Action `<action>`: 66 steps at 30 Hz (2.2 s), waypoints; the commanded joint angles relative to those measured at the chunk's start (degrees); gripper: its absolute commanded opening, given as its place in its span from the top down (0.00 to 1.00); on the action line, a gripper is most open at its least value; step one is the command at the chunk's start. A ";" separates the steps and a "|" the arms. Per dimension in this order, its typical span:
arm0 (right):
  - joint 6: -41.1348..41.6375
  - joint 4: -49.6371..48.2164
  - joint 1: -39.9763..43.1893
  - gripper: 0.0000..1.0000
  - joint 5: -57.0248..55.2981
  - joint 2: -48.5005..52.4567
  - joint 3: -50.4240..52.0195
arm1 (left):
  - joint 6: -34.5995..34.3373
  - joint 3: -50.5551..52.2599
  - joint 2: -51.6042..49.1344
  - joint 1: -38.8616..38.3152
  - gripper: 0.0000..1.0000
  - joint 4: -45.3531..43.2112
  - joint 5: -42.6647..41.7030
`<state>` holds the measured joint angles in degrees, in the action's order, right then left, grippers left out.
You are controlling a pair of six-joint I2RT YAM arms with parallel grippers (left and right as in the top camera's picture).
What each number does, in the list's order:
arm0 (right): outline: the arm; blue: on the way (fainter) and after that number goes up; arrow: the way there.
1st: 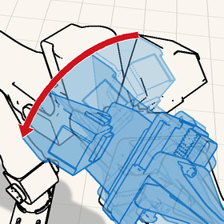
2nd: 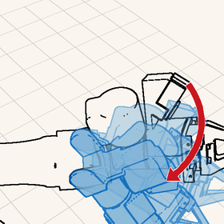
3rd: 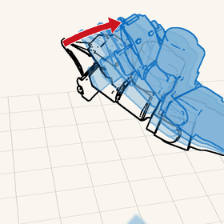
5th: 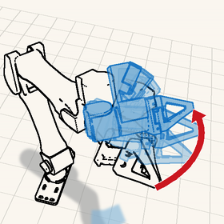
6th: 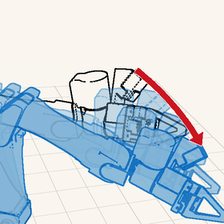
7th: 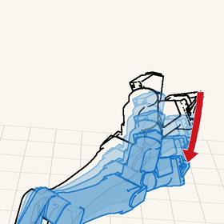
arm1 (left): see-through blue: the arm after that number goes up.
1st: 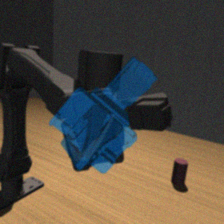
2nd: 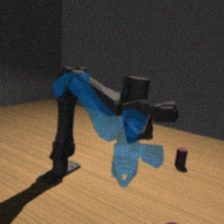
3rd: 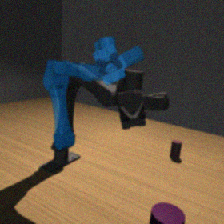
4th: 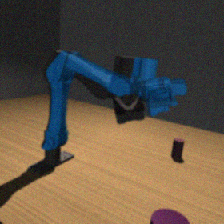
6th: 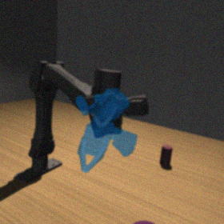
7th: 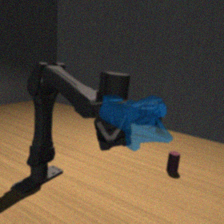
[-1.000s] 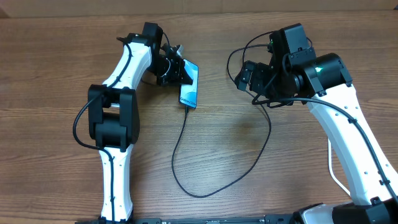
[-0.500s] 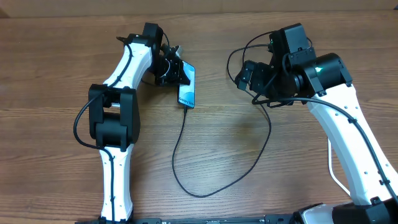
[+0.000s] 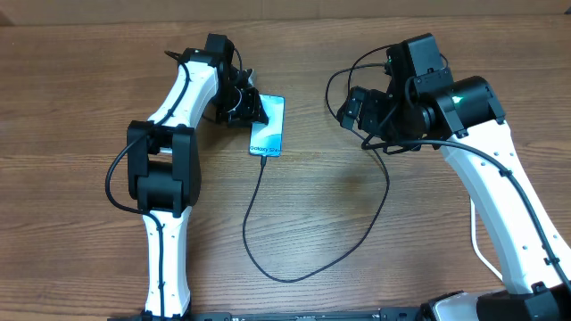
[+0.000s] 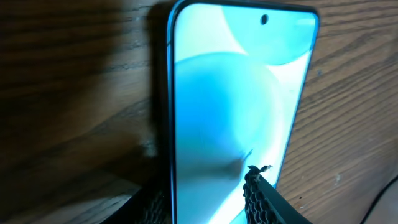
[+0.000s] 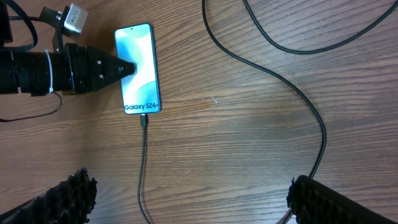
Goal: Plug charger to phone and switch on socket
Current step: 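Lower the phone onto the table with the left gripper and release, then move the right gripper over the white power strip's switches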
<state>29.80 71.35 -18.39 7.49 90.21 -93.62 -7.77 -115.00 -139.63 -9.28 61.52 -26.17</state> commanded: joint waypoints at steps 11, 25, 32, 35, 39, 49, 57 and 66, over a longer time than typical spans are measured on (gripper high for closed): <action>0.17 -0.13 0.15 0.00 -2.97 -0.02 -0.09 | 0.02 -0.66 1.20 1.25 0.56 3.65 7.28; -0.48 -0.48 6.23 0.00 -8.83 0.37 -0.09 | 0.13 -8.11 20.65 6.36 0.00 11.52 4.70; -10.86 5.68 20.06 0.00 6.51 5.68 -5.84 | 0.50 -8.11 34.07 5.01 0.00 13.81 5.60; -15.65 13.92 23.76 0.00 5.92 11.96 -14.93 | 0.37 -8.11 38.23 3.69 0.00 13.97 7.23; -16.57 20.55 26.03 0.00 -1.44 20.83 -27.08 | 0.44 -8.11 41.46 1.99 0.00 15.65 9.62; -16.11 7.08 31.50 0.00 -12.52 29.35 -30.56 | 0.46 -8.00 41.31 1.75 0.00 22.49 12.22; -9.60 -1.31 34.75 0.00 -17.81 34.97 -30.47 | 0.46 -8.00 41.29 1.75 0.00 22.49 12.22; -9.57 -7.74 34.86 0.00 -17.77 42.86 -30.47 | 0.48 -8.00 41.29 1.75 0.00 22.49 12.22</action>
<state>19.44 64.25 16.47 -9.41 130.74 -123.11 -7.55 -122.61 -98.32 -7.49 84.05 -14.31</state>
